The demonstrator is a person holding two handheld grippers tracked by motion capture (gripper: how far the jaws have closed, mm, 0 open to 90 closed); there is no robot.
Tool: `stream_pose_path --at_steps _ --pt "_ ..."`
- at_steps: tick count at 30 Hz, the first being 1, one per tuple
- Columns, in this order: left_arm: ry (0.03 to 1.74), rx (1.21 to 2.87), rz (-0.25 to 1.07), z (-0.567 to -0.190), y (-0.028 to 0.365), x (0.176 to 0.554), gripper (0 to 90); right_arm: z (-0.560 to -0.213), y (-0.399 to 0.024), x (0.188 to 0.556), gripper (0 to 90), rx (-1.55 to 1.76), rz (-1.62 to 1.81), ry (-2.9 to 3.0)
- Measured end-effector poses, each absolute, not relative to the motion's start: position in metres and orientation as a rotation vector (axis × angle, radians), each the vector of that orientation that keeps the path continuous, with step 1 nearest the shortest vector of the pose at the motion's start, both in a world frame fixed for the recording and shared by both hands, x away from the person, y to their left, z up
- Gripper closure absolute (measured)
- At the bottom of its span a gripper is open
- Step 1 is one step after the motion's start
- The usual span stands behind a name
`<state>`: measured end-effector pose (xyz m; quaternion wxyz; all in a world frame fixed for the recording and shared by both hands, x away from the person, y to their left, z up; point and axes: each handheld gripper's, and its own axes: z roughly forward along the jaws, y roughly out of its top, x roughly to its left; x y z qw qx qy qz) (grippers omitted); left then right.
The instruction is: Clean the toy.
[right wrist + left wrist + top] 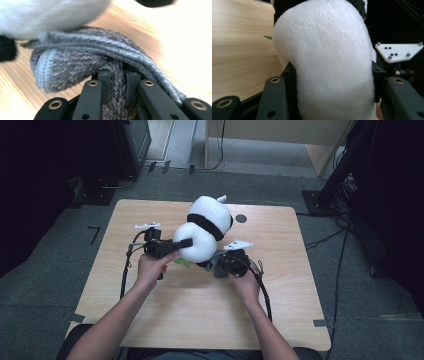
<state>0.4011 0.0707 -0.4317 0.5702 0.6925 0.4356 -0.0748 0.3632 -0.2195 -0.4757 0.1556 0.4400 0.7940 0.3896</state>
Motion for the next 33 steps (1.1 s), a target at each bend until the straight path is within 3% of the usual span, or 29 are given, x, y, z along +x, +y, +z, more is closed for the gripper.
stream_pose_path --at_steps 15,33 --pt "1.037 1.618 -0.094 -0.43 0.087 0.406 45.1 -0.442 -0.267 0.364 79.1 1.36 1.154 2.207" --pt "1.043 1.628 -0.012 -0.43 0.114 0.418 45.0 -0.438 -0.346 0.367 78.6 1.556 1.128 2.033"
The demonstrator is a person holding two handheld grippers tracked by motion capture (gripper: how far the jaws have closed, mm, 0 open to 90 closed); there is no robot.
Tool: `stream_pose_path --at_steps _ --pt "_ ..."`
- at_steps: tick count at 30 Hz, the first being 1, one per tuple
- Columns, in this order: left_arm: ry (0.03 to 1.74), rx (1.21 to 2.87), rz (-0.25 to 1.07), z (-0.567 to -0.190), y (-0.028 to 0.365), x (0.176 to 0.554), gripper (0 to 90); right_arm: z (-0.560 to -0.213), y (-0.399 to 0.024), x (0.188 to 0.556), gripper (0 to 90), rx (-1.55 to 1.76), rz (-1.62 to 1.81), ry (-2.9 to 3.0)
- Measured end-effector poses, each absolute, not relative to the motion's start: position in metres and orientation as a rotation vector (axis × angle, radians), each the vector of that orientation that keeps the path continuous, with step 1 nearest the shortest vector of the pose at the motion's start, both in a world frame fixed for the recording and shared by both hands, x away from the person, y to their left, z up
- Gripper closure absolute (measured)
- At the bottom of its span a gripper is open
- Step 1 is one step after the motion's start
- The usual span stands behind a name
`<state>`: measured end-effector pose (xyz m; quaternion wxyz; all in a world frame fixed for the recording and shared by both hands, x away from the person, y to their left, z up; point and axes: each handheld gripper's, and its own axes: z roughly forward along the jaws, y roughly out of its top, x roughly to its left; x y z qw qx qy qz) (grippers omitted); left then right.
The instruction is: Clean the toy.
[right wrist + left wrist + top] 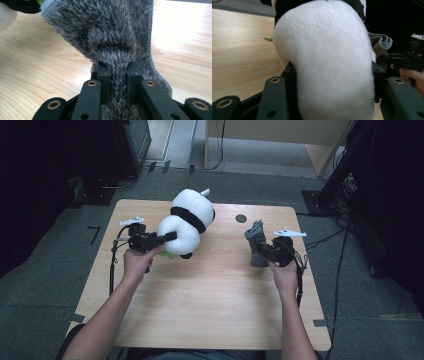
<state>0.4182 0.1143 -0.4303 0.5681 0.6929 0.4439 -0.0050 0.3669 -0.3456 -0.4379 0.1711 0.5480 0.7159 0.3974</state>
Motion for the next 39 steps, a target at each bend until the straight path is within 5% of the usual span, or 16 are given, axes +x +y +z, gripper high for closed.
stream_pose_path --at_steps 39 --pt "1.307 1.681 0.124 -0.466 0.19 0.47 43.7 -0.476 -0.398 0.39 76.7 1.733 0.964 1.978"
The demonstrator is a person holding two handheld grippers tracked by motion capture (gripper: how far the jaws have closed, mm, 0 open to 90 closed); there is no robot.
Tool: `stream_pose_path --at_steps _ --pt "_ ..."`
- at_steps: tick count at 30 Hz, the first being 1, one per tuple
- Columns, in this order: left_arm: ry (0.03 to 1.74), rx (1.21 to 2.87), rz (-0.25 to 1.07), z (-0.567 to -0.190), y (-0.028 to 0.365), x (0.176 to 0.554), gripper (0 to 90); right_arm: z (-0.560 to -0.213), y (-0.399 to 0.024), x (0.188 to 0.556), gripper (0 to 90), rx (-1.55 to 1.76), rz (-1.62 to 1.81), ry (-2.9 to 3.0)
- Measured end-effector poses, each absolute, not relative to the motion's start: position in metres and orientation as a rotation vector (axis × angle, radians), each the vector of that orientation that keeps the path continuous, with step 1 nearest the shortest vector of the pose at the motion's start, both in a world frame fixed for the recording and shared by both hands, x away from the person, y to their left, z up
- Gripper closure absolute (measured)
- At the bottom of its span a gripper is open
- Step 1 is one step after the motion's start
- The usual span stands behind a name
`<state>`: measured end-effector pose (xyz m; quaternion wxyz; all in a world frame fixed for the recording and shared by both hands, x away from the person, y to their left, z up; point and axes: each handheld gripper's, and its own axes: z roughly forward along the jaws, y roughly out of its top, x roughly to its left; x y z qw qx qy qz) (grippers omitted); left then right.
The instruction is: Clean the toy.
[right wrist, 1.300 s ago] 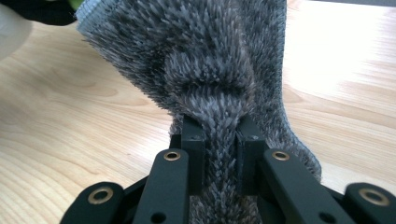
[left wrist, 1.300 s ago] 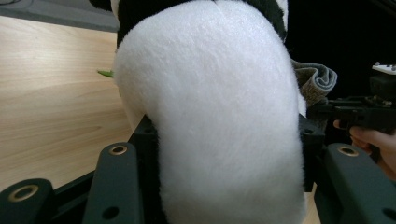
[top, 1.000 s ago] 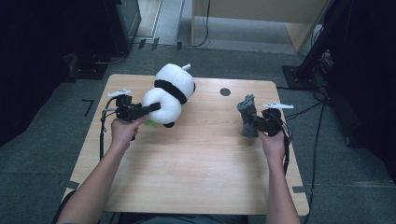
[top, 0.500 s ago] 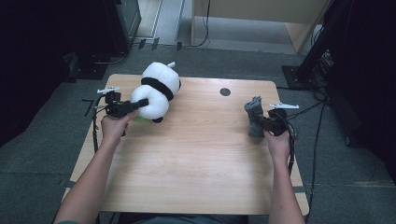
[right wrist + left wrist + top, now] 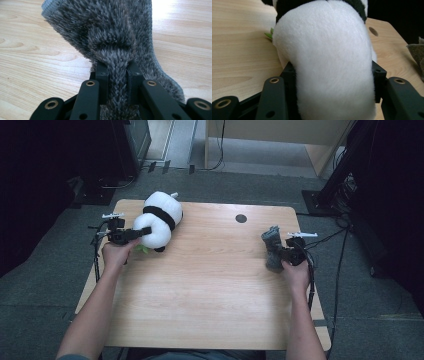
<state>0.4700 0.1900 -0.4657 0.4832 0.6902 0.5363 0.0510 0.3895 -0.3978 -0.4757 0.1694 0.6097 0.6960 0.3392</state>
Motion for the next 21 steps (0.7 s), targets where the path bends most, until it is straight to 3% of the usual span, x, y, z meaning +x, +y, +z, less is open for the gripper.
stream_pose_path --at_steps 9,14,21 --pt "1.325 1.674 0.112 -0.477 0.201 0.476 35.8 -0.491 -0.395 0.396 73.8 1.766 0.913 1.998" --pt "1.307 1.685 0.135 -0.479 0.201 0.477 25.4 -0.497 -0.391 0.398 70.7 1.729 0.891 2.02" --pt "1.279 1.719 0.173 -0.476 0.197 0.476 14.7 -0.5 -0.393 0.398 58.0 1.733 0.912 2.016"
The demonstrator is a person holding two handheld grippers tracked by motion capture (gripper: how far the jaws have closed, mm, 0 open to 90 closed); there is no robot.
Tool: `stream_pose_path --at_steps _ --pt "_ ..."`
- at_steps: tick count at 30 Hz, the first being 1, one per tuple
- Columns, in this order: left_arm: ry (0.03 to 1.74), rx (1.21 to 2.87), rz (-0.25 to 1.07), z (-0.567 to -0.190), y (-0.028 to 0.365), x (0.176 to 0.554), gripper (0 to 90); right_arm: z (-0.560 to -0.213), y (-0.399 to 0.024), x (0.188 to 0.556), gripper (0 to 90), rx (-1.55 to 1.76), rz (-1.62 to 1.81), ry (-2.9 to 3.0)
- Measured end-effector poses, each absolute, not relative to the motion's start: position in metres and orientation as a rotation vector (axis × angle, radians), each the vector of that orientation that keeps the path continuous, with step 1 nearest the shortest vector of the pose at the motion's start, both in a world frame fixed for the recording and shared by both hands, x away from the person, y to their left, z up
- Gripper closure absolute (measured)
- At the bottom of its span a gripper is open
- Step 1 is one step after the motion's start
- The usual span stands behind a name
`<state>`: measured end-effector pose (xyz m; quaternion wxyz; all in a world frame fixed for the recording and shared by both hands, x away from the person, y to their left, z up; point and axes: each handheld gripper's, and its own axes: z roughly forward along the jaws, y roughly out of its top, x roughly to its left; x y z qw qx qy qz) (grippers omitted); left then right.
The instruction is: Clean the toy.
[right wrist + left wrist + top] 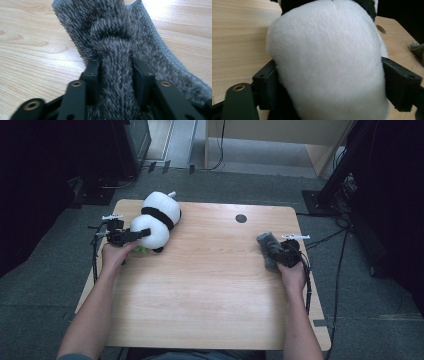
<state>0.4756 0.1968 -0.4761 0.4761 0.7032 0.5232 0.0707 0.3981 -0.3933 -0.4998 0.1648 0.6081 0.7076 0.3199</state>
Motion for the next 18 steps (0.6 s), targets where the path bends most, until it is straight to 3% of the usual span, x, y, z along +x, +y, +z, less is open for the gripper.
stream_pose_path --at_steps 8,18 --pt "1.272 1.748 0.203 -0.4703 0.1951 0.4727 10.7 -0.499 -0.39 0.4004 41.4 1.739 0.922 2.055" --pt "1.316 1.726 0.235 -0.4669 0.1957 0.4722 9.3 -0.496 -0.3898 0.3994 40.2 1.732 0.909 2.05"
